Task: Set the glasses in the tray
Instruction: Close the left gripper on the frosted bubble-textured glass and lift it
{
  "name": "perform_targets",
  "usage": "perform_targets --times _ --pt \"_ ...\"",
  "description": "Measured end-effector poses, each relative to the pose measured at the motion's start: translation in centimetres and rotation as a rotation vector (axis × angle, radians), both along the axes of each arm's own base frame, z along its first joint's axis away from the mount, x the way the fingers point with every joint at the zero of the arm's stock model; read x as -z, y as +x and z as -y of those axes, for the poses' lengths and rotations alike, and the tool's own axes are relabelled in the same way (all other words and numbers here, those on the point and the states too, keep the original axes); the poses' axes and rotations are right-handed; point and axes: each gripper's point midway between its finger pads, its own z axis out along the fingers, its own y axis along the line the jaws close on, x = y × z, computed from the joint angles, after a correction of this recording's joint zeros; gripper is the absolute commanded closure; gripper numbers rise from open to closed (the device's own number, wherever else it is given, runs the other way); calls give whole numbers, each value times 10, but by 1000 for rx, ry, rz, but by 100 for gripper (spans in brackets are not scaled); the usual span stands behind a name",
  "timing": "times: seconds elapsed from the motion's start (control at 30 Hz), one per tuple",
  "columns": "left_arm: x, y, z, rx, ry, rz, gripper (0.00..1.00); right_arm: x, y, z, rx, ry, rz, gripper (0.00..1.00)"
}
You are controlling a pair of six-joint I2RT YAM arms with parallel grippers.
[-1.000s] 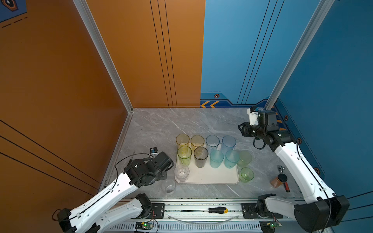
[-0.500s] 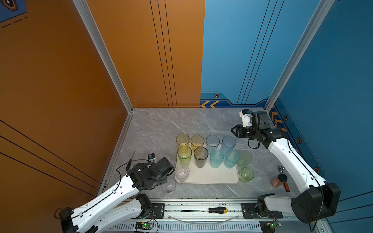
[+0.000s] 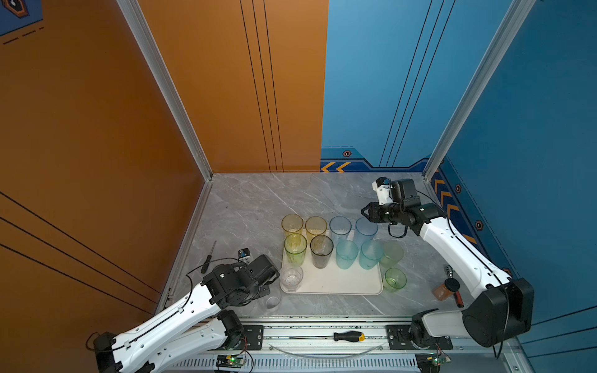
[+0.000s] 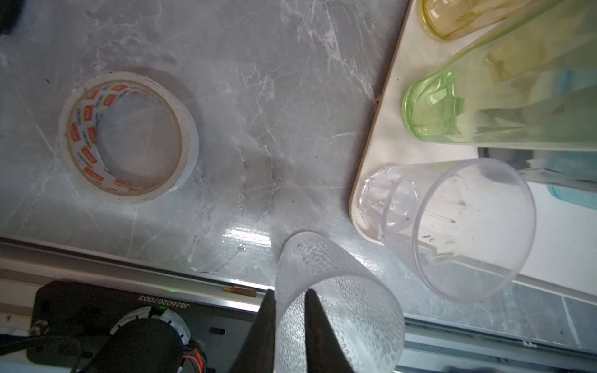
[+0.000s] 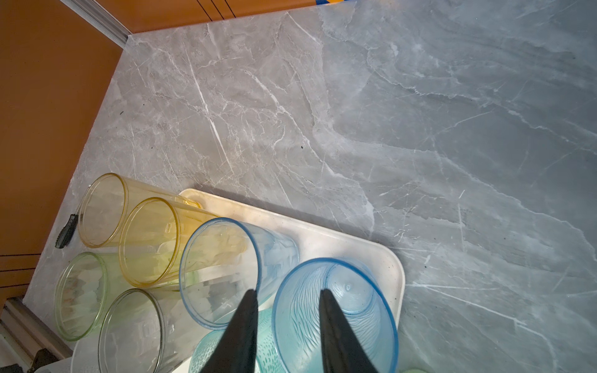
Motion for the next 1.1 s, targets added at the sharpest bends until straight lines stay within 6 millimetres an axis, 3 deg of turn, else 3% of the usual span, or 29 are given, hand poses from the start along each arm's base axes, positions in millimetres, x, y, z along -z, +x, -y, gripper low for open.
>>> perform_targets --times 0.17,0.53,0.93,1.1 --pt "0 -6 4 12 -39 -25 82 0 -1 -4 -6 3 -2 69" --pt "6 -17 -6 12 16 -85 80 0 -3 -7 -14 4 -3 69" --pt "8 -20 -6 13 24 -103 79 1 -3 -8 -18 4 -5 69" --pt "17 -26 -4 21 16 -143 80 7 -2 -10 -22 -1 -21 69"
